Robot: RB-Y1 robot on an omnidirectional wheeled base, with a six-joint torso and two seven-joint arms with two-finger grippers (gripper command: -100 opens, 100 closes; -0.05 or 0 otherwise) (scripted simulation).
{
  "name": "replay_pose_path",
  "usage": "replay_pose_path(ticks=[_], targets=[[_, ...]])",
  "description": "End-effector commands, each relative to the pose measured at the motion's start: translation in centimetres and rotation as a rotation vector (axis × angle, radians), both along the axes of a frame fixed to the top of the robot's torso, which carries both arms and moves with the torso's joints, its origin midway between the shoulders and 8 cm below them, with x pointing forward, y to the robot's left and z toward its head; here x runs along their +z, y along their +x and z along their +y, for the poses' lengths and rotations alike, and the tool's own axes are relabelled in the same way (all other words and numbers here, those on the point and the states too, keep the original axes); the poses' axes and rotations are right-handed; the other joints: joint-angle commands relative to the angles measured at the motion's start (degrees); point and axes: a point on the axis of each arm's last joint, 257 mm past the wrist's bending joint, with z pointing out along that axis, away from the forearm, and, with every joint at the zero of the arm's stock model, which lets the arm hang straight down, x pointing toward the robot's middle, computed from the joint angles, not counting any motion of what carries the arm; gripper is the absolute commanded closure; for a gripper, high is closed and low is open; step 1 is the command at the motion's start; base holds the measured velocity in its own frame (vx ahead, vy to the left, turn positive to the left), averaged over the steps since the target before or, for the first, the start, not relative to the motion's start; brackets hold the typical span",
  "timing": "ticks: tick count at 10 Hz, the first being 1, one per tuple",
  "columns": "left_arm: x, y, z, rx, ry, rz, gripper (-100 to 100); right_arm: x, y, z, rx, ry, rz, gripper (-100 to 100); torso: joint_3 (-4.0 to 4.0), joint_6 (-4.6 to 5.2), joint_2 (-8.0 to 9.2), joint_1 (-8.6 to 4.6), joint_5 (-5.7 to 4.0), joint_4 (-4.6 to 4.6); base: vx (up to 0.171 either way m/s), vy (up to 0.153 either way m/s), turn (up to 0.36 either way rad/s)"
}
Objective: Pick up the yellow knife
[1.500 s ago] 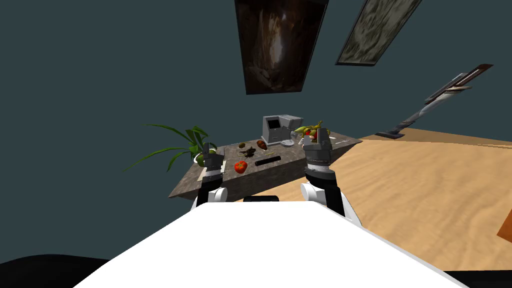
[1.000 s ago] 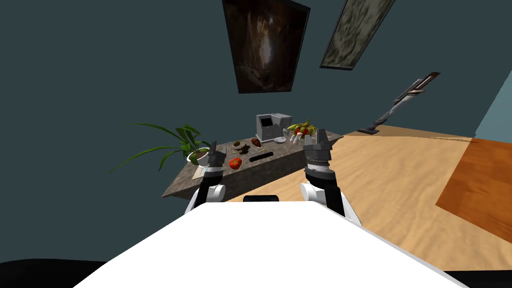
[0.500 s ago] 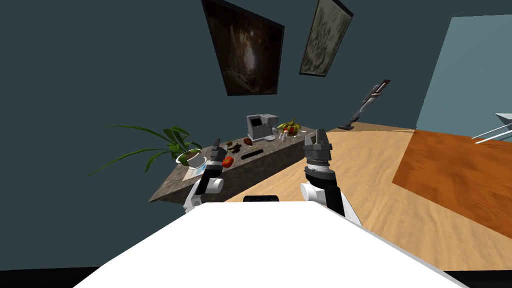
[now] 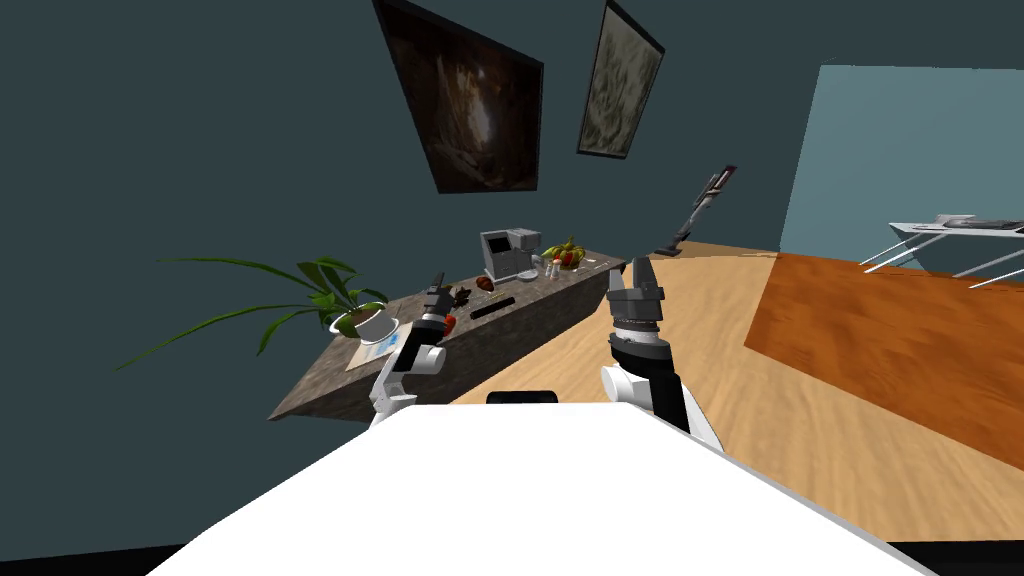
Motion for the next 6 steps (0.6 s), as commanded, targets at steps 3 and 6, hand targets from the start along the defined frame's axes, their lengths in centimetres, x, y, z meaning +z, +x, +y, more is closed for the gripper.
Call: replay_pose_path(ticks=[3,6], targets=[[-0.9,3.0,1.5,0.018,0.003,0.079,-100,0.0,0.0,0.0,0.0,0.0,0.0,0,-0.02,-0.01,-0.03,-0.05,-0.02,-0.01,-0.033,-0.1,-0.153],[-2.0,4.5,2.5,0.035,-0.002,0.142,-100,0.0,0.0,0.0,0.0,0.0,0.0,0,-0.01,0.02,-0.02,-0.05,-0.01,-0.01,-0.03,-0.077,-0.13]])
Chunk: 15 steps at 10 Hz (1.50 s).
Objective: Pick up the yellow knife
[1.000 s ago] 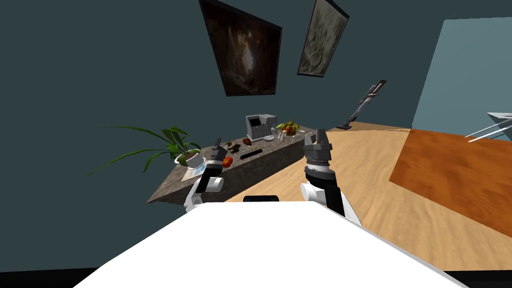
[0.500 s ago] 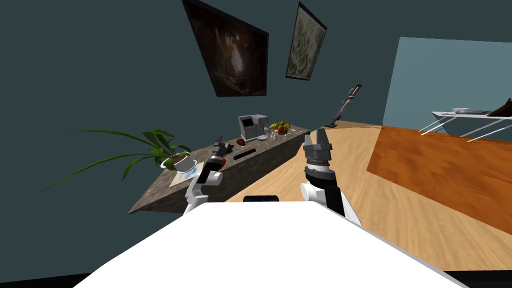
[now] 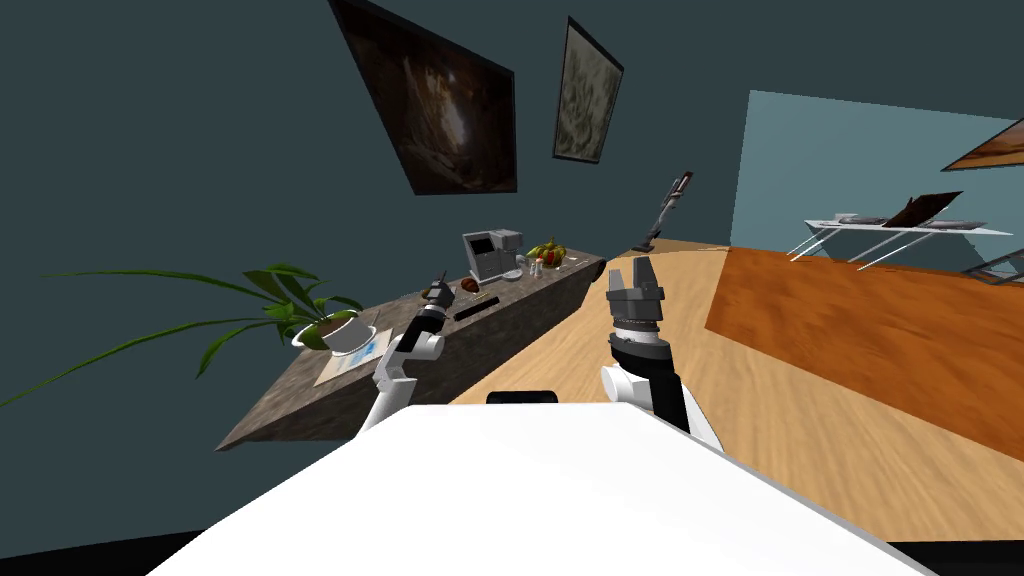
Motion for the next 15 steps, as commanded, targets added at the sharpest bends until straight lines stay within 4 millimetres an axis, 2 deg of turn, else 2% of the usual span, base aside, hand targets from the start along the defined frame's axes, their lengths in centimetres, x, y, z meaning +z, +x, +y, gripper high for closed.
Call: replay_pose_path(ticks=[1,2,3,5,6,8,11,13,14,15], targets=[[-0.4,1.5,1.2,0.014,-0.008,0.039,-100,0.0,0.0,0.0,0.0,0.0,0.0,0,0.0,0.0,0.0,0.0,0.0,0.0,-0.023,-0.09,-0.192],[-1.1,1.6,1.4,0.021,-0.009,0.068,-100,0.0,0.0,0.0,0.0,0.0,0.0,0,-0.02,0.03,-0.03,-0.07,-0.01,-0.01,-0.008,-0.073,-0.094],[-1.1,2.7,2.3,0.031,-0.02,0.088,-100,0.0,0.0,0.0,0.0,0.0,0.0,0,-0.03,-0.01,-0.06,-0.01,0.0,-0.01,-0.004,-0.081,-0.182],[-2.1,2.9,2.6,0.041,-0.021,0.129,-100,0.0,0.0,0.0,0.0,0.0,0.0,0,-0.05,-0.01,-0.09,0.0,0.0,-0.02,-0.001,-0.052,-0.033],[-2.2,3.9,3.6,0.052,-0.035,0.152,-100,0.0,0.0,0.0,0.0,0.0,0.0,0,-0.05,-0.03,-0.09,0.13,0.03,-0.02,-0.003,-0.062,-0.151],[-3.1,4.0,3.8,0.062,-0.037,0.189,-100,0.0,0.0,0.0,0.0,0.0,0.0,0,-0.05,-0.02,-0.09,0.06,0.01,-0.02,0.002,-0.043,-0.051],[-4.2,5.8,6.2,0.096,-0.076,0.274,-100,0.0,0.0,0.0,0.0,0.0,0.0,0,-0.09,-0.03,-0.14,0.08,0.02,-0.04,0.017,-0.059,-0.123],[-5.4,5.7,6.5,0.108,-0.078,0.318,-100,0.0,0.0,0.0,0.0,0.0,0.0,0,-0.08,-0.02,-0.14,0.05,0.02,-0.04,0.01,-0.046,-0.05],[-5.7,6.4,7.7,0.123,-0.101,0.349,-100,0.0,0.0,0.0,0.0,0.0,0.0,0,-0.06,-0.04,-0.1,0.15,0.03,-0.03,0.018,-0.046,-0.139],[-6.4,6.3,7.8,0.13,-0.103,0.378,-100,0.0,0.0,0.0,0.0,0.0,0.0,0,-0.08,0.0,-0.14,0.11,0.03,-0.03,0.02,-0.043,-0.074]])
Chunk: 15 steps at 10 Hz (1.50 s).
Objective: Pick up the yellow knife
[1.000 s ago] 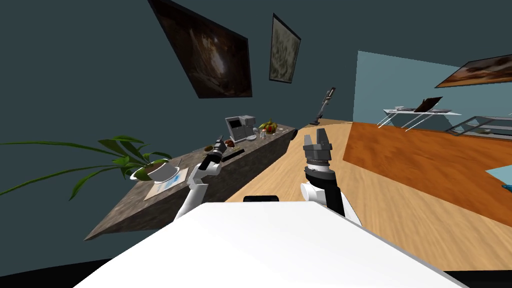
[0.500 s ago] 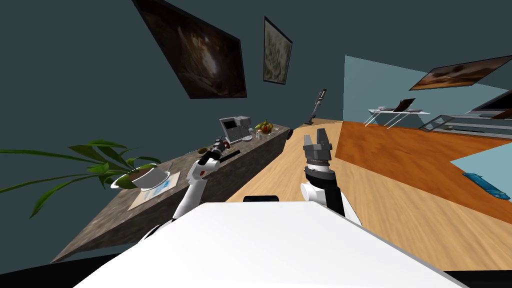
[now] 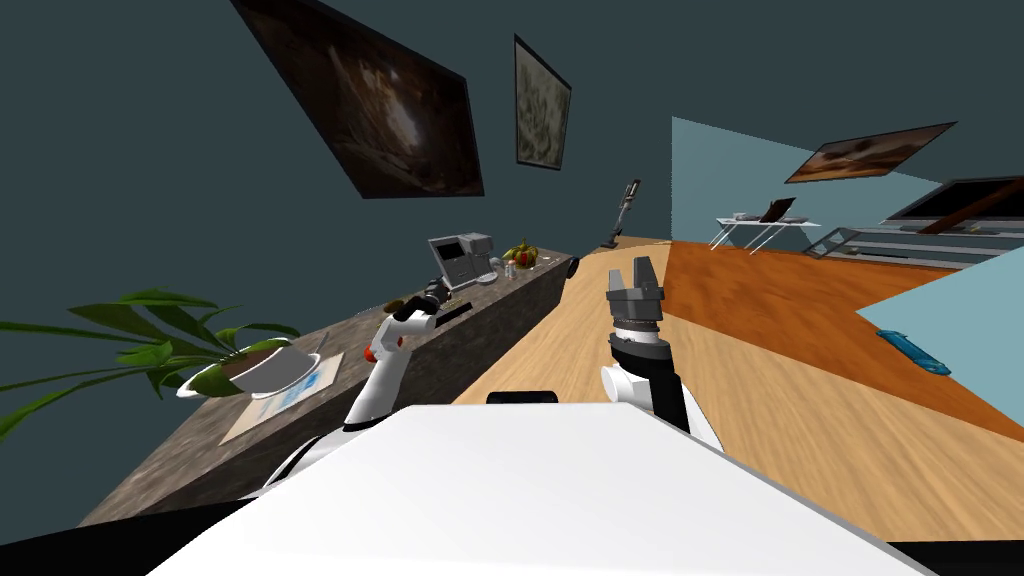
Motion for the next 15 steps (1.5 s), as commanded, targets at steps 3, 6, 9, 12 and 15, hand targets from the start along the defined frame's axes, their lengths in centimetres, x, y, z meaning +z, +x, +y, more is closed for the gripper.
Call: replay_pose_path(ticks=[3,6,9,12,15], targets=[[-2.0,0.4,1.5,0.033,-0.033,0.093,-100,0.0,0.0,0.0,0.0,0.0,0.0,0,-0.01,0.03,-0.01,0.05,0.01,0.0,0.023,-0.03,-0.062],[-3.3,0.5,2.9,0.06,-0.063,0.161,-100,0.0,0.0,0.0,0.0,0.0,0.0,0,-0.03,0.02,-0.06,0.03,0.01,-0.01,0.031,-0.03,-0.06],[-4.8,0.4,4.3,0.089,-0.096,0.238,-100,0.0,0.0,0.0,0.0,0.0,0.0,0,-0.01,0.01,-0.02,0.09,0.02,0.0,0.027,-0.02,-0.045],[-6.1,0.2,5.6,0.116,-0.13,0.304,-100,0.0,0.0,0.0,0.0,0.0,0.0,0,-0.04,0.0,-0.07,0.12,0.03,-0.01,0.039,-0.014,-0.043],[-7.6,-0.4,6.8,0.145,-0.167,0.38,-100,0.0,0.0,0.0,0.0,0.0,0.0,0,-0.04,0.0,-0.07,0.13,0.03,-0.02,0.041,-0.008,-0.042]])
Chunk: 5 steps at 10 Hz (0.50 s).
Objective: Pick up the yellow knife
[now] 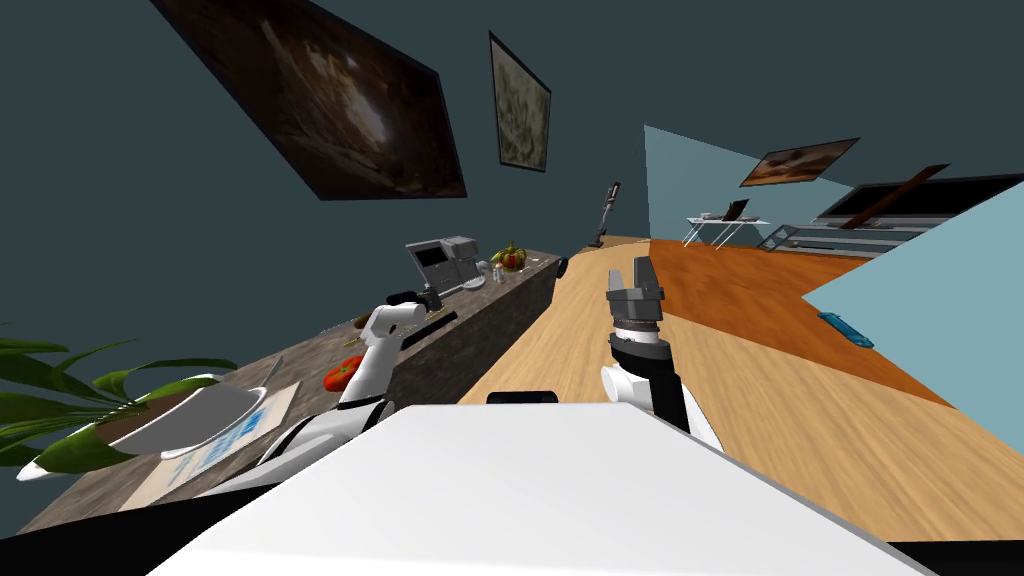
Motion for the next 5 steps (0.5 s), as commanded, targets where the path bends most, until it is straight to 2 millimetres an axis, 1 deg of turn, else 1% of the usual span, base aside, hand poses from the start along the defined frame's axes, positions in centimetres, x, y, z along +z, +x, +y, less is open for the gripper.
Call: replay_pose_path(ticks=[1,2,4,5], targets=[[-0.7,-0.4,0.2,0.008,-0.009,0.035,-100,0.0,0.0,0.0,0.0,0.0,0.0,0,0.0,0.0,0.0,0.0,0.0,0.0,0.025,-0.004,0.014],[-1.3,-0.7,1.3,0.032,-0.042,0.073,-100,0.0,0.0,0.0,0.0,0.0,0.0,0,0.04,0.0,0.07,0.01,0.0,0.01,0.048,0.001,-0.056],[-2.1,-1.2,1.4,0.037,-0.047,0.11,-100,0.0,0.0,0.0,0.0,0.0,0.0,0,0.0,0.01,0.0,0.03,0.01,0.0,0.039,0.0,-0.017],[-2.7,-1.6,2.4,0.061,-0.08,0.148,-100,0.0,0.0,0.0,0.0,0.0,0.0,0,0.03,0.0,0.06,0.02,0.01,0.01,0.053,-0.003,-0.043]])
